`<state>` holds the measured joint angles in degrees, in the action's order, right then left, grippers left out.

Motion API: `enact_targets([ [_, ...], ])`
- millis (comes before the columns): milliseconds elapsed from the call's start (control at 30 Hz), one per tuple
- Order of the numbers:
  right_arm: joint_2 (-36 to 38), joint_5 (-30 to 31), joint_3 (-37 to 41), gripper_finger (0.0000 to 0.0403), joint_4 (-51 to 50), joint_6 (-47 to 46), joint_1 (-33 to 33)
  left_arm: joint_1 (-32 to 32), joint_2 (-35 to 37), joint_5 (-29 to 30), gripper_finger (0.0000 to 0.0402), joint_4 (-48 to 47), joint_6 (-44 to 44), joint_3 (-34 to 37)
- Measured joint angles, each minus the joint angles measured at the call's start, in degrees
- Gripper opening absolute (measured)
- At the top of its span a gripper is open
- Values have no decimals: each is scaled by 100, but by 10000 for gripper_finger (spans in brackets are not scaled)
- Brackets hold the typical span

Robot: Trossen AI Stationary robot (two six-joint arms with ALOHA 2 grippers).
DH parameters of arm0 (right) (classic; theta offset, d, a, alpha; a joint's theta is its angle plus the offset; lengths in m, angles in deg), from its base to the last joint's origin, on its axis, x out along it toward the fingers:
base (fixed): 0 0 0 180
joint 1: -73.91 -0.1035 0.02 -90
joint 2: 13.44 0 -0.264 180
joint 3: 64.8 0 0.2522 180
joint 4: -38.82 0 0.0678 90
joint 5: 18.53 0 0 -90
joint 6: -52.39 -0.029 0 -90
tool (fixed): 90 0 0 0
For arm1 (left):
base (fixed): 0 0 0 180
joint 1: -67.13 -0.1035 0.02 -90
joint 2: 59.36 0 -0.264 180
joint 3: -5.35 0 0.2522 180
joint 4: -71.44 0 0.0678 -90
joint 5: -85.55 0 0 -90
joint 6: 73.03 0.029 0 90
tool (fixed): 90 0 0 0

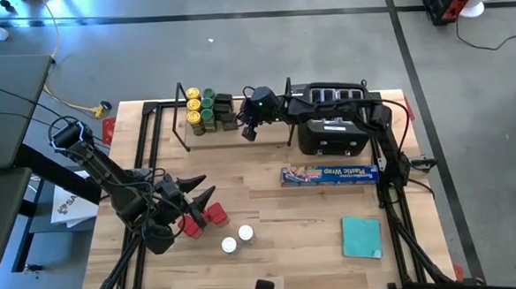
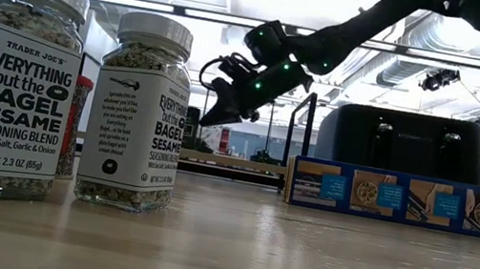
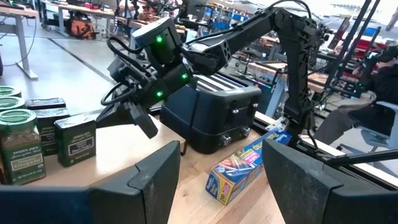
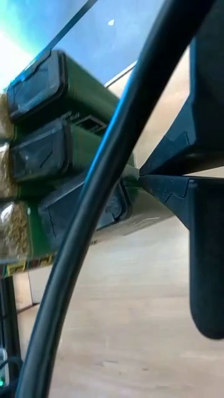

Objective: Shelf spices
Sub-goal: Put the green seasoning can on the shelf aligned with the other green seasoning cans

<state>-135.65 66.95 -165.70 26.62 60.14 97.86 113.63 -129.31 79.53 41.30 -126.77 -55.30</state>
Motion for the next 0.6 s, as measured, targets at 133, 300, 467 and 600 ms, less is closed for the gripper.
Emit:
enact_targets([
  [133,-121,-10,-2,0,162,-31,-77,0,0,9,220,-4,-2,0],
  [300,-199,292,-1,0,290,-24,-163,2,0,11,220,0,-4,0],
  [467,-143,403,-196,0,-129,-1,-165,2,-2,4,220,-2,-6,0],
  [600,-104,102,-429,0,-615,18,-187,2,-2,-19,220,-5,-6,0],
])
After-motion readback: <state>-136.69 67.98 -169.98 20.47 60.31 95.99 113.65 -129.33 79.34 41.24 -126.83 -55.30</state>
